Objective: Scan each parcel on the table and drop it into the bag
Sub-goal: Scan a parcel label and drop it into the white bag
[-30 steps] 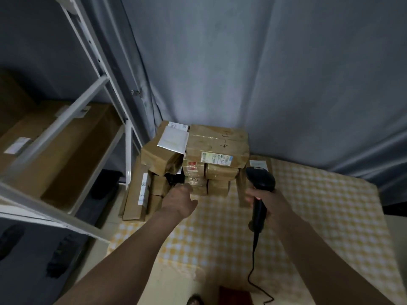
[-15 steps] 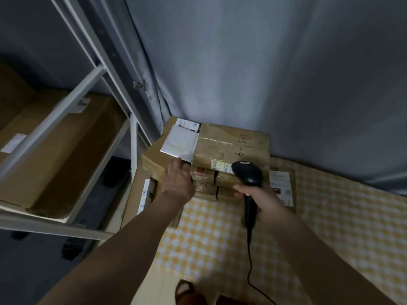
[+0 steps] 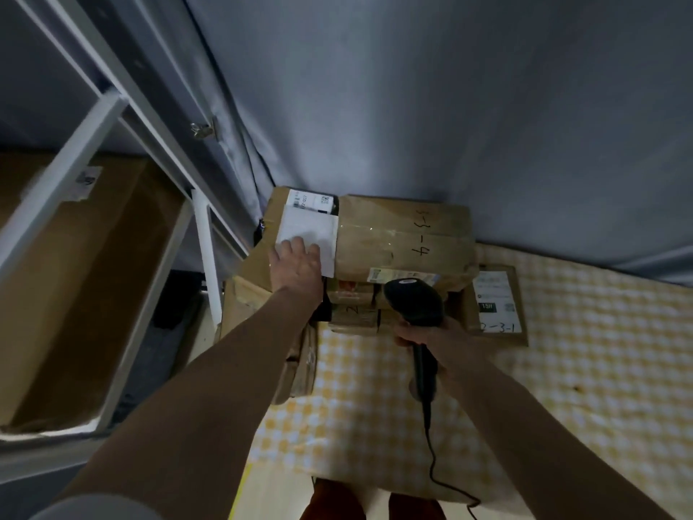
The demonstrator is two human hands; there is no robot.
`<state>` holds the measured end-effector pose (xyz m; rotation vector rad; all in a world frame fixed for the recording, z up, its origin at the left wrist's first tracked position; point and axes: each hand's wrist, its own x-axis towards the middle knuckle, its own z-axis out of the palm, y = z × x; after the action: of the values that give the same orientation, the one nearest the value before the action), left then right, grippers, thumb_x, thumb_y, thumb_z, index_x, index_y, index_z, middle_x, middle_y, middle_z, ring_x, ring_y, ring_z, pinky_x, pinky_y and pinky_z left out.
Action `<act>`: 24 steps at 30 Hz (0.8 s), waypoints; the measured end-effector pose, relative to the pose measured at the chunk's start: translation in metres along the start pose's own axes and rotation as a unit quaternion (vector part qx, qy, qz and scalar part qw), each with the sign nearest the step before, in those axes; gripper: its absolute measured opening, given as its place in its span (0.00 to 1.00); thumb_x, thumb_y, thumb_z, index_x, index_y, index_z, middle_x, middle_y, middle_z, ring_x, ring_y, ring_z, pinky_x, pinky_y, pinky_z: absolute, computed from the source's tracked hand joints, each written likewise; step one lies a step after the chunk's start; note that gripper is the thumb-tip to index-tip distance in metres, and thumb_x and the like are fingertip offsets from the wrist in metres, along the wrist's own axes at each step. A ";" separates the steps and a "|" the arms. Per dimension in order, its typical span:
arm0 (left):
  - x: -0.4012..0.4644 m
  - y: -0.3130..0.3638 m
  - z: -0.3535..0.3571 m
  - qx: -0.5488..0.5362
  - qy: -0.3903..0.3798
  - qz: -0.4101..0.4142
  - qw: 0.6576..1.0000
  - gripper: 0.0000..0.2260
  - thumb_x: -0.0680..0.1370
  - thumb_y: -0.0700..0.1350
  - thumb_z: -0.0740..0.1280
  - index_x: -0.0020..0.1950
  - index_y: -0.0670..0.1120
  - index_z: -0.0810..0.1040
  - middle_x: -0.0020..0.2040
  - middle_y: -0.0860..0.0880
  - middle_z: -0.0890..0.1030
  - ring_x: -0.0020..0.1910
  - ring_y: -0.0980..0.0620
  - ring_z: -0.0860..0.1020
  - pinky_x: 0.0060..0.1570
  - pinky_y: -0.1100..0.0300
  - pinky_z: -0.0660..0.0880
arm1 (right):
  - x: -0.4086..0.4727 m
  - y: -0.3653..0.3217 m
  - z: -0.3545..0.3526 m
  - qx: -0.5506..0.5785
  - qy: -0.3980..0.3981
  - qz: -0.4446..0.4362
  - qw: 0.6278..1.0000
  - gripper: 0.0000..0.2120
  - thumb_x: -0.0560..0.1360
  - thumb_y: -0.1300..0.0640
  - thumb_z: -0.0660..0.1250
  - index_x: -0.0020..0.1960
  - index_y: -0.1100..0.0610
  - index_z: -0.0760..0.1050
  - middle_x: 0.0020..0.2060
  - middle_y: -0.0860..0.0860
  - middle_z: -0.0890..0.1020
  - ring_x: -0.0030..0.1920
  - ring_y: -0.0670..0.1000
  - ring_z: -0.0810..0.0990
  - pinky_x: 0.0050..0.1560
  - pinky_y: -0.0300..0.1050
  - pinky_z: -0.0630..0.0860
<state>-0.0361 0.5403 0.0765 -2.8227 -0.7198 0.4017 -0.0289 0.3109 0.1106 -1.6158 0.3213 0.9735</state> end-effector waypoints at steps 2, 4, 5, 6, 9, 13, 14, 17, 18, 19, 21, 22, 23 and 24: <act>0.004 -0.003 -0.001 0.004 0.010 0.017 1.000 0.26 0.73 0.55 0.69 0.66 0.48 0.66 0.60 0.44 0.68 0.61 0.43 0.68 0.64 0.48 0.66 | -0.002 0.005 0.007 0.016 0.017 -0.001 1.000 0.04 0.69 0.65 0.74 0.40 0.59 0.79 0.36 0.53 0.82 0.49 0.59 0.80 0.57 0.55 0.73; 0.007 -0.008 -0.003 -0.003 0.014 0.044 0.999 0.24 0.74 0.51 0.69 0.67 0.47 0.67 0.61 0.43 0.69 0.62 0.42 0.68 0.64 0.48 0.67 | -0.005 0.009 0.012 0.026 0.025 0.000 0.999 0.04 0.69 0.65 0.74 0.40 0.59 0.79 0.36 0.53 0.81 0.49 0.59 0.80 0.57 0.55 0.73; 0.006 -0.011 -0.006 -0.007 0.022 0.060 0.998 0.22 0.75 0.49 0.67 0.67 0.46 0.67 0.61 0.42 0.70 0.62 0.42 0.68 0.62 0.49 0.67 | -0.007 0.011 0.015 0.027 0.025 0.001 0.999 0.04 0.70 0.65 0.74 0.41 0.60 0.79 0.37 0.54 0.81 0.49 0.59 0.80 0.56 0.56 0.73; 0.004 -0.014 -0.010 -0.011 0.035 0.075 0.997 0.20 0.76 0.47 0.65 0.66 0.45 0.69 0.61 0.42 0.71 0.62 0.42 0.69 0.61 0.49 0.68 | -0.010 0.012 0.018 0.026 0.027 0.001 0.999 0.04 0.70 0.65 0.74 0.42 0.60 0.79 0.37 0.54 0.81 0.48 0.59 0.80 0.56 0.56 0.72; -0.003 -0.027 -0.023 -0.040 0.087 0.100 0.990 0.15 0.77 0.42 0.62 0.63 0.43 0.74 0.58 0.42 0.75 0.59 0.41 0.72 0.56 0.49 0.70 | -0.020 0.011 0.027 0.040 0.040 -0.010 0.998 0.04 0.70 0.66 0.73 0.41 0.61 0.78 0.37 0.55 0.79 0.44 0.57 0.79 0.51 0.54 0.72; -0.019 -0.053 -0.045 -0.198 0.200 0.098 0.955 0.11 0.78 0.41 0.63 0.56 0.41 0.80 0.52 0.41 0.81 0.52 0.41 0.76 0.49 0.52 0.71 | -0.035 0.009 0.036 0.085 0.052 -0.025 0.995 0.06 0.70 0.70 0.71 0.40 0.62 0.77 0.35 0.55 0.78 0.39 0.54 0.77 0.45 0.49 0.71; -0.025 -0.059 -0.050 -0.261 0.220 0.079 0.936 0.10 0.79 0.42 0.63 0.56 0.42 0.81 0.51 0.41 0.81 0.51 0.41 0.77 0.47 0.53 0.72 | -0.038 0.008 0.039 0.097 0.053 -0.027 0.993 0.05 0.70 0.70 0.71 0.41 0.63 0.77 0.36 0.56 0.78 0.39 0.54 0.77 0.44 0.48 0.71; -0.044 -0.070 -0.065 -0.478 0.174 -0.020 0.861 0.09 0.80 0.44 0.65 0.58 0.44 0.79 0.50 0.44 0.82 0.49 0.44 0.79 0.48 0.53 0.77 | -0.048 0.003 0.045 0.128 0.056 -0.035 0.989 0.06 0.71 0.71 0.70 0.44 0.63 0.76 0.37 0.56 0.77 0.40 0.54 0.77 0.42 0.46 0.71; -0.049 -0.072 -0.069 -0.570 0.119 -0.051 0.811 0.09 0.80 0.43 0.66 0.59 0.44 0.79 0.51 0.46 0.82 0.49 0.47 0.80 0.47 0.55 0.78 | -0.051 0.001 0.047 0.134 0.053 -0.042 0.989 0.06 0.71 0.70 0.70 0.43 0.62 0.76 0.37 0.55 0.77 0.41 0.55 0.77 0.42 0.47 0.71; -0.054 -0.072 -0.071 -0.660 0.055 -0.078 0.745 0.09 0.80 0.42 0.66 0.60 0.44 0.79 0.53 0.48 0.82 0.49 0.49 0.80 0.45 0.57 0.79 | -0.054 -0.002 0.050 0.137 0.045 -0.050 0.988 0.05 0.72 0.69 0.70 0.43 0.61 0.76 0.37 0.55 0.76 0.42 0.56 0.76 0.43 0.48 0.71; -0.065 -0.073 -0.073 -0.780 -0.056 -0.117 0.613 0.09 0.79 0.38 0.67 0.59 0.44 0.79 0.55 0.46 0.83 0.49 0.50 0.82 0.43 0.60 0.81 | -0.061 -0.008 0.057 0.140 0.030 -0.065 0.988 0.05 0.71 0.66 0.71 0.46 0.61 0.78 0.40 0.56 0.77 0.45 0.57 0.76 0.47 0.50 0.71; -0.070 -0.073 -0.073 -0.813 -0.090 -0.125 0.562 0.10 0.78 0.37 0.67 0.59 0.43 0.78 0.55 0.45 0.83 0.50 0.48 0.83 0.43 0.59 0.82 | -0.065 -0.012 0.061 0.143 0.029 -0.072 0.987 0.08 0.71 0.65 0.72 0.49 0.61 0.79 0.42 0.55 0.79 0.47 0.57 0.77 0.49 0.50 0.71; -0.077 -0.075 -0.072 -0.838 -0.115 -0.125 0.519 0.11 0.78 0.35 0.68 0.60 0.41 0.78 0.55 0.43 0.83 0.50 0.48 0.83 0.42 0.59 0.82 | -0.068 -0.016 0.065 0.145 0.028 -0.082 0.986 0.11 0.71 0.65 0.72 0.52 0.60 0.79 0.43 0.54 0.81 0.48 0.55 0.78 0.51 0.50 0.72; -0.082 -0.076 -0.072 -0.856 -0.135 -0.123 0.484 0.12 0.77 0.34 0.67 0.60 0.40 0.77 0.55 0.42 0.83 0.50 0.47 0.83 0.41 0.58 0.83 | -0.071 -0.021 0.069 0.148 0.026 -0.096 0.984 0.13 0.70 0.65 0.72 0.54 0.59 0.79 0.44 0.53 0.81 0.49 0.54 0.79 0.51 0.49 0.72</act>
<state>-0.1164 0.5566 0.1808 -3.9932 -2.9127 -0.2112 -0.0876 0.3591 0.1778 -1.3738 0.3239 0.7019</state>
